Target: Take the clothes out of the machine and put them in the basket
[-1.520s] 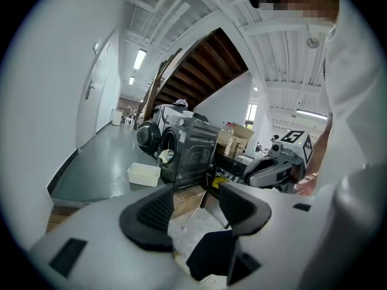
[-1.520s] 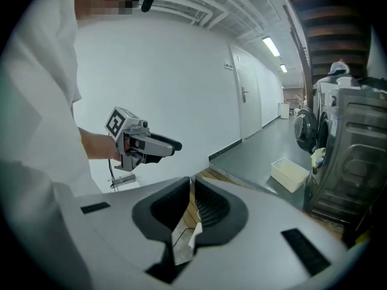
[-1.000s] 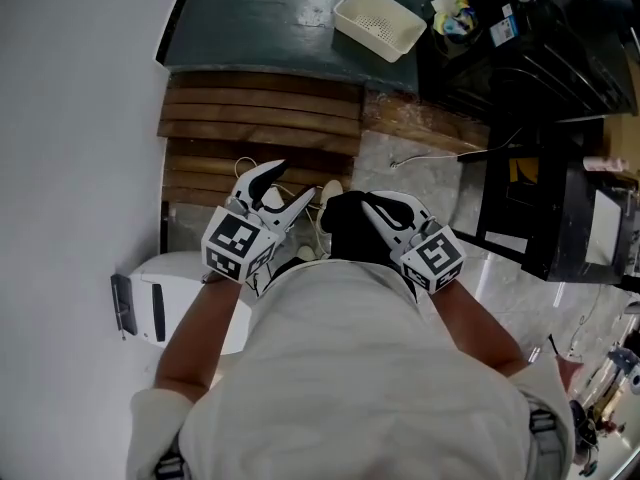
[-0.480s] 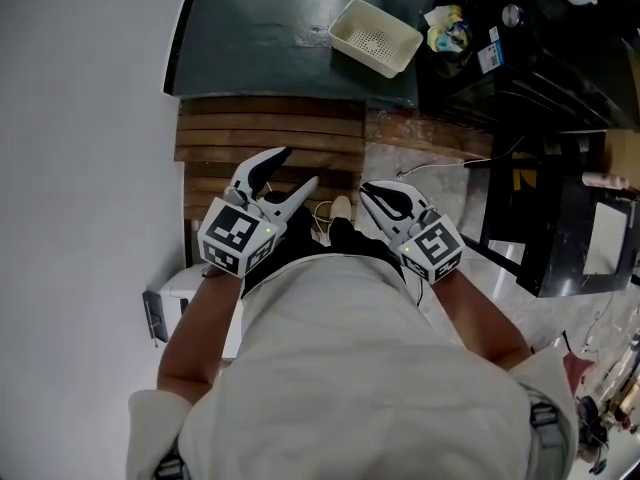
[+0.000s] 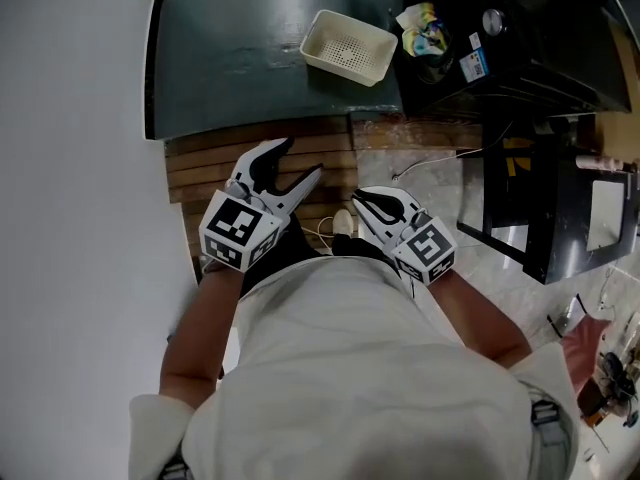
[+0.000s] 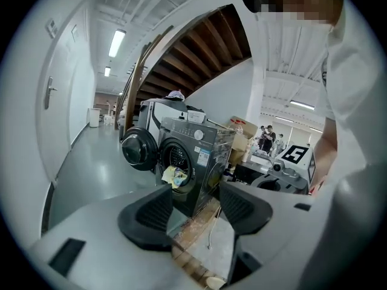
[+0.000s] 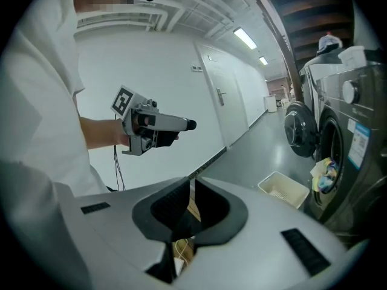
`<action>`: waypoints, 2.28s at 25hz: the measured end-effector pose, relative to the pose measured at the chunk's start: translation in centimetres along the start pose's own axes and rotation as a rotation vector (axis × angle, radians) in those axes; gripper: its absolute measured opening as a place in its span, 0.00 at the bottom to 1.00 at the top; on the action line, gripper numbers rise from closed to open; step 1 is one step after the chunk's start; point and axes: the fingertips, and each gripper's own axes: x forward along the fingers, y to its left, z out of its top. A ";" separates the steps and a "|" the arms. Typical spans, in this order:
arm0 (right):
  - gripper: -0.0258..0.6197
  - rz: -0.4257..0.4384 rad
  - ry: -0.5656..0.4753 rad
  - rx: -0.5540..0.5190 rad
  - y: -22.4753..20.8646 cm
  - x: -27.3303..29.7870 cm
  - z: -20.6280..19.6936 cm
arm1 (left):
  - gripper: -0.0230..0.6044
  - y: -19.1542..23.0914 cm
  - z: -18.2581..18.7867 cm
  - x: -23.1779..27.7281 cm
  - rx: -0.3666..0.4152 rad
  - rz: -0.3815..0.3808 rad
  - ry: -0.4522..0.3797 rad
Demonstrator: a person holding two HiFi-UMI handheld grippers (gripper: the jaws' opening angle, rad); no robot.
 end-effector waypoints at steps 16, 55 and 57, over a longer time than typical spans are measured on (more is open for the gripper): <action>0.09 -0.378 0.010 0.146 -6.4 14.7 14.4 | 0.43 18.7 8.7 4.8 0.181 -0.424 0.097; 0.09 -0.319 0.340 0.526 -36.5 18.4 -1.2 | 0.66 17.4 2.2 53.3 0.349 -0.583 0.365; 0.09 -0.294 0.379 0.536 -37.5 18.0 -2.3 | 0.68 16.7 1.3 56.1 0.373 -0.572 0.373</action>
